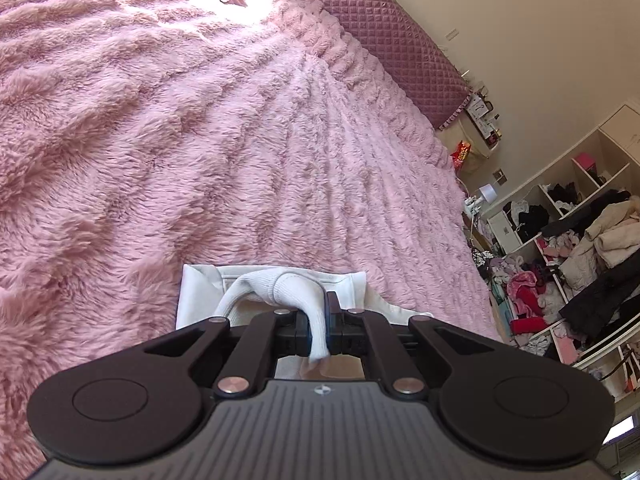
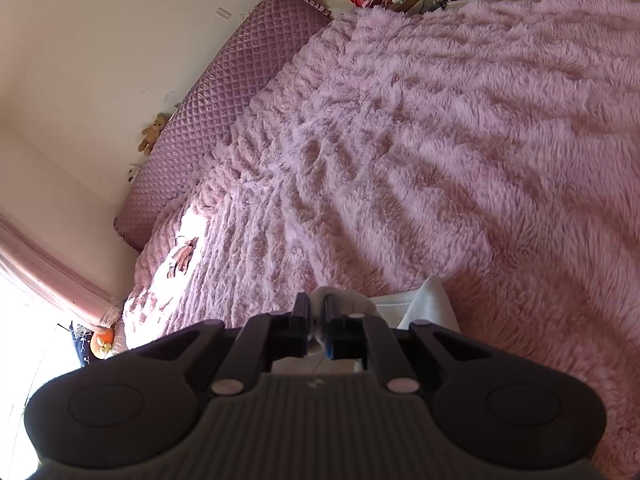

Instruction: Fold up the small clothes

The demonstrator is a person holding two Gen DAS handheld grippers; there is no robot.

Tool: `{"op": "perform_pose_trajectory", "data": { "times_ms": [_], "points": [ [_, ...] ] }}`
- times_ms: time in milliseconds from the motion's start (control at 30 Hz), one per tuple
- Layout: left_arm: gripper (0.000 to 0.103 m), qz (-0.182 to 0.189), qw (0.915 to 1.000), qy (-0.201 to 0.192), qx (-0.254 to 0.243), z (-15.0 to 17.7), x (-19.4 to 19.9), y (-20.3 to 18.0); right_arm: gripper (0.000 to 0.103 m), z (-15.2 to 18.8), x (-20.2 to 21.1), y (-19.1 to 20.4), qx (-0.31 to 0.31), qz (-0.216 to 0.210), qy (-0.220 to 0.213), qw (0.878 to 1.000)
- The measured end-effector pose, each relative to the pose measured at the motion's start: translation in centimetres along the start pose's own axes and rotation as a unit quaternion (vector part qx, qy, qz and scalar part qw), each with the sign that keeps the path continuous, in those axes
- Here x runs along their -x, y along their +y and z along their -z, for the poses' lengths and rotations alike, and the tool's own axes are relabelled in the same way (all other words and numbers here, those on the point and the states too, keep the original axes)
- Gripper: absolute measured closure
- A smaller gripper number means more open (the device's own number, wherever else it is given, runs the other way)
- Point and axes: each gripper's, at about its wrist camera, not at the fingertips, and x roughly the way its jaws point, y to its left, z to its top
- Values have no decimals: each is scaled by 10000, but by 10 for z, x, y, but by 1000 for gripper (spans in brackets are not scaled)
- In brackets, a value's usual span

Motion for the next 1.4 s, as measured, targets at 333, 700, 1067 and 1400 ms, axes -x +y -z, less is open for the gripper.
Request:
{"op": "perform_pose_trajectory", "data": {
  "times_ms": [333, 700, 1067, 1400],
  "points": [
    [81, -31, 9975, 5, 705, -2, -6, 31, 77, -6, -19, -28, -75, 346, -434, 9984],
    [63, -13, 9992, -23, -410, 32, 89, 2, 77, 26, 81, -5, 2280, 366, 202, 9728],
    [54, -261, 9940, 557, -906, 117, 129, 21, 77, 90, 132, -37, 3116, 724, 922, 9430],
    [54, -272, 9962, 546, -622, 123, 116, 39, 70, 108, 112, -51, 2861, 789, 1118, 9484]
  ]
}}
